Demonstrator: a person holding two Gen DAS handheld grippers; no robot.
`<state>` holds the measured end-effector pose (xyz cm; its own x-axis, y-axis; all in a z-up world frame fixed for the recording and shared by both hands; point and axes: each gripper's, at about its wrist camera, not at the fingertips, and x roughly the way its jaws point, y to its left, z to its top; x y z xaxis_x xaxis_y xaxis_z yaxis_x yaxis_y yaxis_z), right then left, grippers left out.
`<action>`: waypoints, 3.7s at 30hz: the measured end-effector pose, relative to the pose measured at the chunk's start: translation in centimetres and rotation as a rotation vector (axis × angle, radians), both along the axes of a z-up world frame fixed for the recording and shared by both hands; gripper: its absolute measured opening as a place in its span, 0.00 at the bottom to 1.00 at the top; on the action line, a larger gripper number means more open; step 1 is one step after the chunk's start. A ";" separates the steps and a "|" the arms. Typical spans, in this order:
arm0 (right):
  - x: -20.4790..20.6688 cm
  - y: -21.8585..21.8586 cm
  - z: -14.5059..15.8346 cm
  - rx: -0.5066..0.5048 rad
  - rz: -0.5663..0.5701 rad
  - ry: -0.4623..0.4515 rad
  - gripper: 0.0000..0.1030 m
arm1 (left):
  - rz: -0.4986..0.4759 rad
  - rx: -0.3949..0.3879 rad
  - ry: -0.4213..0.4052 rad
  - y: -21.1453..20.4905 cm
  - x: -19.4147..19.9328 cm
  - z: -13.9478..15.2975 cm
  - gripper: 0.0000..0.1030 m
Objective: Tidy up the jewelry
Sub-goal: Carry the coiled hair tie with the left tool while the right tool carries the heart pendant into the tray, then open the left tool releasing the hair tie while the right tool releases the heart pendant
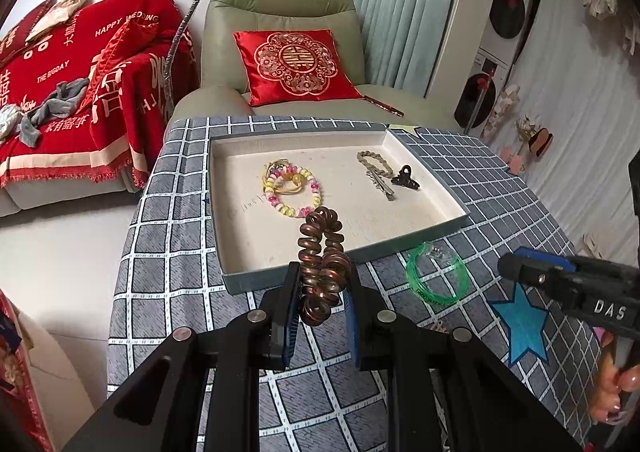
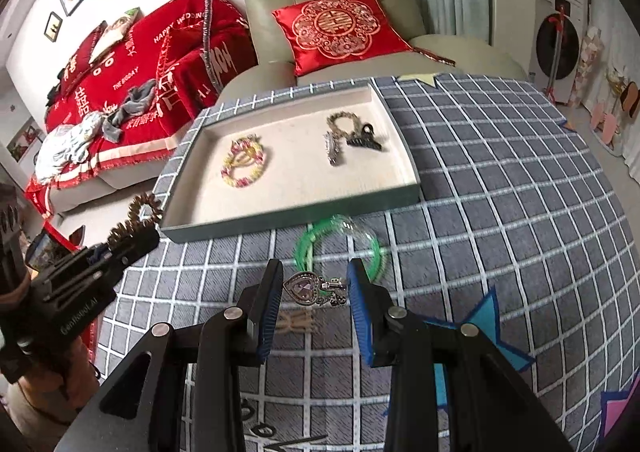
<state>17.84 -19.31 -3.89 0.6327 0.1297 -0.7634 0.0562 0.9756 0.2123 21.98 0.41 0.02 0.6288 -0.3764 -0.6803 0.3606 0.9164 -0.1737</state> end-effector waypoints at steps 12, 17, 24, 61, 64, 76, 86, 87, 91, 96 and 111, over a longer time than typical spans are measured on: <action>4.4 0.3 2.2 -0.002 0.029 -0.016 0.35 | 0.038 -0.012 -0.029 0.9 3.8 2.0 0.34; 7.2 -0.1 2.2 0.024 0.028 -0.006 0.35 | 0.047 0.000 -0.032 0.6 6.0 2.5 0.34; 11.6 -0.3 2.0 0.033 0.035 -0.001 0.35 | 0.046 0.041 -0.022 -0.8 9.3 2.3 0.34; 20.0 0.5 -6.8 -0.108 0.018 0.054 0.35 | 0.076 0.233 0.114 -4.8 15.5 -5.9 0.34; 20.0 0.7 -6.8 -0.117 0.024 0.060 0.37 | 0.071 0.245 0.118 -5.0 15.4 -6.1 0.34; 19.0 -0.8 -5.3 0.054 0.000 0.037 0.70 | 0.078 0.263 0.109 -5.3 15.1 -6.3 0.34; 16.3 -1.6 -3.4 0.114 -0.023 -0.004 0.73 | 0.094 0.254 0.087 -5.3 14.8 -5.7 0.34; 16.0 -1.7 -3.4 0.122 -0.027 -0.003 0.73 | 0.090 0.257 0.083 -5.4 14.7 -5.6 0.34; 14.8 -2.4 -3.5 0.134 -0.041 0.006 0.73 | 0.113 0.276 0.031 -5.5 14.3 -5.1 0.80; 13.3 -3.3 -3.4 0.140 -0.058 0.001 0.73 | 0.109 0.282 0.004 -5.5 14.2 -4.5 0.80; 11.2 -4.1 -3.3 0.156 -0.083 -0.007 0.83 | 0.114 0.279 -0.039 -5.1 13.0 -3.2 1.00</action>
<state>29.00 -23.44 -7.16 0.6513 0.1930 -0.7339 0.1333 0.9230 0.3610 34.94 -4.71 -3.22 0.6837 -0.1042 -0.7223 0.2545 0.9617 0.1022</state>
